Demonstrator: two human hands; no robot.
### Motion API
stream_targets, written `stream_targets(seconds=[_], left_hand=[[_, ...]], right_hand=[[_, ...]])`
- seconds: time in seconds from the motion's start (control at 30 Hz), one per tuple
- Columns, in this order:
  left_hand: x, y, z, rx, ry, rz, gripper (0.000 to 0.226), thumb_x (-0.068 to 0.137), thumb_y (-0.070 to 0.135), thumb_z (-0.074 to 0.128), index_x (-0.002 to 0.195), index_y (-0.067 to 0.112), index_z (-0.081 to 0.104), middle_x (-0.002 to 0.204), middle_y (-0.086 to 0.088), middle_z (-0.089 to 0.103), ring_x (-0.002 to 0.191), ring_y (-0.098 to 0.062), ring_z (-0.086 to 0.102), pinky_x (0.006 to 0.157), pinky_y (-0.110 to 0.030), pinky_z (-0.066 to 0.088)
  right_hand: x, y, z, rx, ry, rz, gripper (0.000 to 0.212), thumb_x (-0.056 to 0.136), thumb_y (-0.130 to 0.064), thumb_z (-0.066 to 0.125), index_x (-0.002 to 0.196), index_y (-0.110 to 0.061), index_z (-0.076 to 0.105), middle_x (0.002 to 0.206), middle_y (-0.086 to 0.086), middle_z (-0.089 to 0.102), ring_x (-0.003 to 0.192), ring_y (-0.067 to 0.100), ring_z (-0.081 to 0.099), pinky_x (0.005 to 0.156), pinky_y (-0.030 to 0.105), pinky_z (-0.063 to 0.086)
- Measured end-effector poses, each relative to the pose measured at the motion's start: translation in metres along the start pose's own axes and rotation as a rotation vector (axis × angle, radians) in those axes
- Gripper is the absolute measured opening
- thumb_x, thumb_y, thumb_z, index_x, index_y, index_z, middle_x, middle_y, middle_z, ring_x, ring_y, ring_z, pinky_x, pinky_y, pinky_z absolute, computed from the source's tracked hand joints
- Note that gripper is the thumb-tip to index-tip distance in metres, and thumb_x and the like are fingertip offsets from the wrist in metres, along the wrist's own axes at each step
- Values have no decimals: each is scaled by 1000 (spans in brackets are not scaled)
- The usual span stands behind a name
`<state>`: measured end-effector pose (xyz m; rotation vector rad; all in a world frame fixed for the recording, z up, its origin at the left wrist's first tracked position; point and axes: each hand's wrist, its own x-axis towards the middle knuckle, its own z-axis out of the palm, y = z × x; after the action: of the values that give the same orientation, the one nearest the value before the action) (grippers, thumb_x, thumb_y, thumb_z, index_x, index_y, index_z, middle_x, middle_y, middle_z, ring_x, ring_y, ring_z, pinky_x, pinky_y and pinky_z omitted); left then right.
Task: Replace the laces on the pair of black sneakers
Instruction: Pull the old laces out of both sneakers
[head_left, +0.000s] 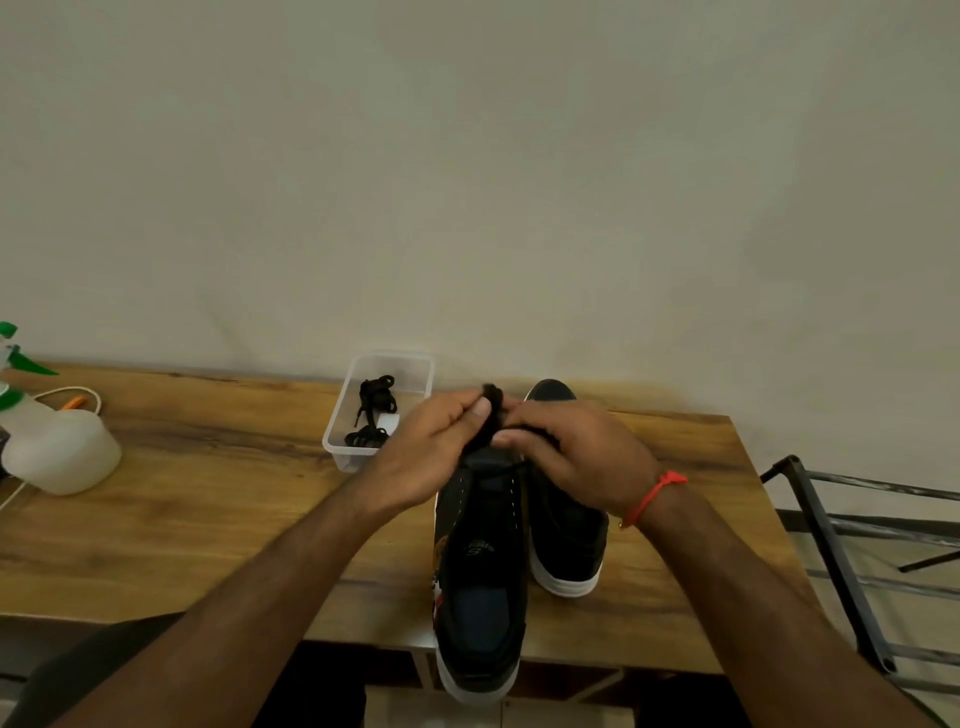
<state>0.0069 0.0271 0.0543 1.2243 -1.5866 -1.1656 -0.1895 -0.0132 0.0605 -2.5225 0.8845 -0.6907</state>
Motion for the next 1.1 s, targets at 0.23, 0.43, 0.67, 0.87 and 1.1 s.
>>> stream_targets(seconds=[0.23, 0.43, 0.67, 0.87, 1.1], left_hand=[[-14, 26, 6, -539, -384, -246, 39, 108, 19, 35, 115, -2, 67, 99, -20, 71, 98, -30, 72, 83, -30, 58], [2, 13, 5, -785, 37, 19, 40, 110, 15, 29, 138, -2, 52, 133, -21, 65, 128, -30, 61, 107, -33, 50], [-4, 3, 5, -35, -12, -86, 38, 109, 32, 36, 123, 13, 67, 113, -3, 74, 111, -12, 68, 101, -32, 51], [-11, 21, 5, -360, -309, -196, 42, 109, 28, 35, 109, -2, 65, 82, -13, 66, 86, -28, 70, 82, -32, 55], [1, 16, 5, -846, 32, 35, 43, 109, 21, 31, 135, -3, 54, 128, -22, 67, 127, -31, 61, 106, -36, 51]], right_hand=[[-7, 22, -13, 137, 161, 157, 26, 97, -43, 59, 93, -20, 70, 82, -7, 70, 78, 10, 64, 71, 35, 52], [-2, -1, 12, -45, -233, 91, 30, 105, -44, 39, 101, -22, 59, 81, -9, 58, 74, 12, 59, 68, 34, 50], [-1, -4, -8, 57, 87, -16, 23, 96, -42, 60, 91, -23, 73, 75, -15, 67, 70, 3, 63, 63, 29, 51], [-6, 16, -13, 282, 235, 132, 17, 93, -29, 66, 96, -15, 75, 88, -8, 74, 85, 8, 68, 77, 22, 53], [-3, 6, 15, -24, -269, 162, 28, 105, -33, 45, 117, -16, 64, 86, 0, 66, 75, 14, 60, 72, 36, 52]])
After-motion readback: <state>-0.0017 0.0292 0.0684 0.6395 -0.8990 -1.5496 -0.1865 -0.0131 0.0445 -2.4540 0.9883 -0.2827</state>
